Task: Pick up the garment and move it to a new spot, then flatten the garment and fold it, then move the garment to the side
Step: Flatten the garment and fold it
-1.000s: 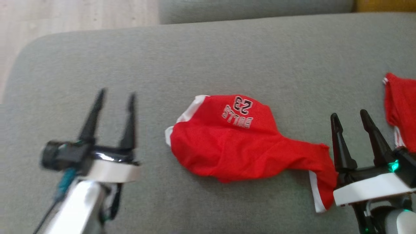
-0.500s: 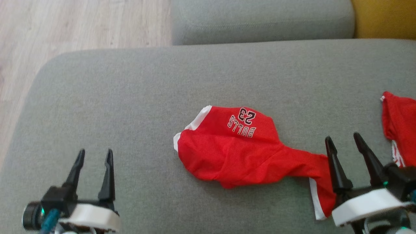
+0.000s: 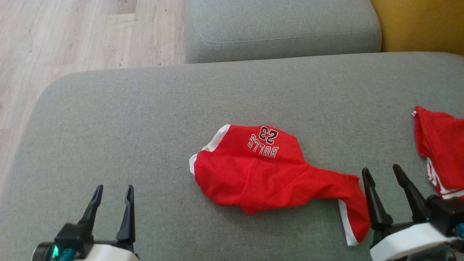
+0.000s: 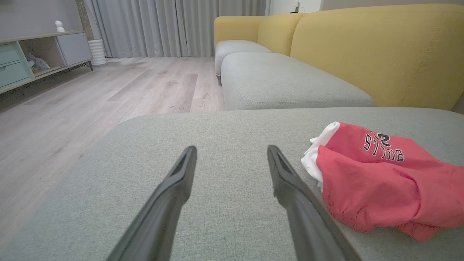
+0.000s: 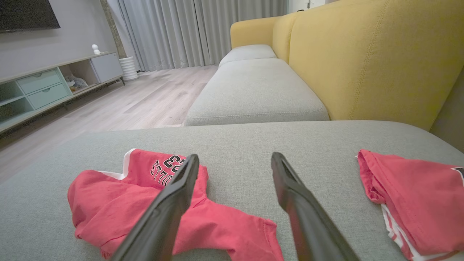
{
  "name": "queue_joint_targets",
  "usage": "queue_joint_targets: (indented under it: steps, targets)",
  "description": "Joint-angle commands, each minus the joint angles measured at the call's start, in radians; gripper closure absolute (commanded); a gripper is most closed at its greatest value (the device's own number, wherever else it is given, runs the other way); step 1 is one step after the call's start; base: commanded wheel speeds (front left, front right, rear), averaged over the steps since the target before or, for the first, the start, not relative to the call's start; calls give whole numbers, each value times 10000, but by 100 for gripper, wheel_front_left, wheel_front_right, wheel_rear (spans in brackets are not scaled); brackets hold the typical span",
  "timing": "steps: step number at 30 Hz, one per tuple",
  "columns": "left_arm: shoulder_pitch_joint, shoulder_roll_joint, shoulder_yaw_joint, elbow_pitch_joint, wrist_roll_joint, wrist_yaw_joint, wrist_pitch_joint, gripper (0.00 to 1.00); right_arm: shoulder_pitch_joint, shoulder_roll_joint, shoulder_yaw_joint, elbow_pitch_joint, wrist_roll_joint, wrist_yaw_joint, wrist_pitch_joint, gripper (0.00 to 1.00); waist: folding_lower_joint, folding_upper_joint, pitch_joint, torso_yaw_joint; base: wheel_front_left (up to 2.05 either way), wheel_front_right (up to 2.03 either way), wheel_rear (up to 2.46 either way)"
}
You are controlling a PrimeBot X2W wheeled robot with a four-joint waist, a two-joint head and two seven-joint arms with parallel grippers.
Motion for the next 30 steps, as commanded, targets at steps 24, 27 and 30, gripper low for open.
queue_joint_targets:
  steps: [24,27,30]
  targets:
    - [-955,260,330,-471,-42,12,-134,0,-1359,-523,90,172,310,-7,175,0,0,0,697,205,0,0,0]
    - [-1335,155,227,-508,39,-57,-204,0,-2211,-1046,225,930,598,-7,209,0,0,0,1204,381,0,0,0]
    - [-1814,-11,39,-445,118,-208,-263,0,-3260,-1648,496,2002,977,-7,182,0,0,0,1713,644,0,0,0]
